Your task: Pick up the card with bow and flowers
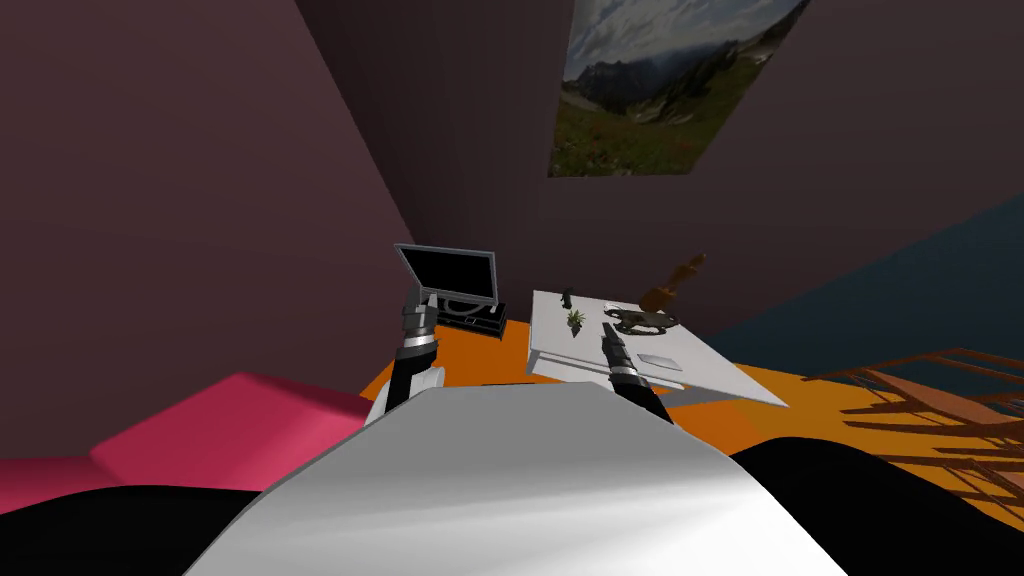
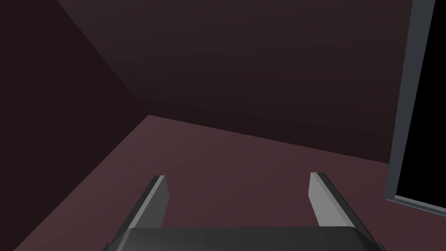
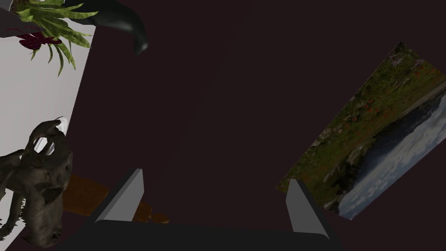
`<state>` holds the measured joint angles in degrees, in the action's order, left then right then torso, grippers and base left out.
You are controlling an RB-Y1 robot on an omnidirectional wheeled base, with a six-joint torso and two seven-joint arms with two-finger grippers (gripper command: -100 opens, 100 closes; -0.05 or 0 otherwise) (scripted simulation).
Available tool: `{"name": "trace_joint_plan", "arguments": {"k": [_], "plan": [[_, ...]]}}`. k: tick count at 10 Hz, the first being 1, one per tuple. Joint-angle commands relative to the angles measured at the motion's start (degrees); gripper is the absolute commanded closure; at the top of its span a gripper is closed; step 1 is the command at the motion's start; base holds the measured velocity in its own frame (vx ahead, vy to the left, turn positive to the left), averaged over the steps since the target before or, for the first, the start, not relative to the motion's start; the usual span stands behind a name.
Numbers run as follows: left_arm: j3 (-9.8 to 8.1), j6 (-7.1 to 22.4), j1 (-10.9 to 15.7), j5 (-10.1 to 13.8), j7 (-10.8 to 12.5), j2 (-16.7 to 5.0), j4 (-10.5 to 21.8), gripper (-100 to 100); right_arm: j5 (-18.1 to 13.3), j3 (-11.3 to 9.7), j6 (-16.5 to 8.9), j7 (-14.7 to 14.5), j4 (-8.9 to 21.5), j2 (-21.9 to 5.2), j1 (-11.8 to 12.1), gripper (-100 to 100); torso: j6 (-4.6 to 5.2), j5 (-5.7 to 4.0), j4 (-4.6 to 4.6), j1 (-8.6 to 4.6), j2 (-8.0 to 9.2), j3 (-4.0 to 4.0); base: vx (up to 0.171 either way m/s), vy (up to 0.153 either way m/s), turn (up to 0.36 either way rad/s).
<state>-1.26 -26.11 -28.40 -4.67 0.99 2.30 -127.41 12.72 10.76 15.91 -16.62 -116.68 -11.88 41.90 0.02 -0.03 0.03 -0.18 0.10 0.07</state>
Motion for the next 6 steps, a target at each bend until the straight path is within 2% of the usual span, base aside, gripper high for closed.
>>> {"name": "trace_joint_plan", "arguments": {"k": [1,2,3,4,5,6], "plan": [[0.00,0.00,0.00,0.00,0.00,0.00,0.00,0,0.74,1.52,-1.96,-1.71,1.39,-0.40,1.73,-100,0.00,0.00,0.00,0.00,0.00,0.00,-0.033,-0.012,0.398],[0.00,0.00,0.01,0.00,0.00,0.00,0.00,0,0.74,1.52,-1.96,-1.71,1.39,-0.40,1.73,-100,-0.01,-0.01,0.00,-0.03,0.01,0.00,-0.035,-0.014,0.307],[0.00,0.00,0.00,0.00,0.00,0.00,0.00,0,1.43,2.95,-3.92,-3.15,2.87,-0.74,2.83,-100,0.01,-0.01,0.00,-0.04,0.00,0.00,-0.039,-0.008,0.413],[0.00,0.00,0.01,0.00,0.00,0.00,0.00,0,1.43,2.95,-3.92,-3.15,2.87,-0.74,2.83,-100,-0.02,-0.01,0.00,-0.04,0.01,0.00,-0.028,-0.016,0.270],[-0.01,0.00,-0.01,0.00,0.00,0.00,0.00,0,2.12,4.38,-5.94,-4.53,4.43,-1.04,3.90,-100,0.03,-0.01,0.00,-0.05,-0.01,-0.01,-0.041,-0.016,0.332],[0.00,0.00,0.00,0.00,0.00,0.00,0.00,0,2.12,4.38,-5.94,-4.53,4.43,-1.04,3.90,-100,0.01,-0.01,0.00,-0.05,0.03,0.02,-0.034,-0.010,0.372]]}}
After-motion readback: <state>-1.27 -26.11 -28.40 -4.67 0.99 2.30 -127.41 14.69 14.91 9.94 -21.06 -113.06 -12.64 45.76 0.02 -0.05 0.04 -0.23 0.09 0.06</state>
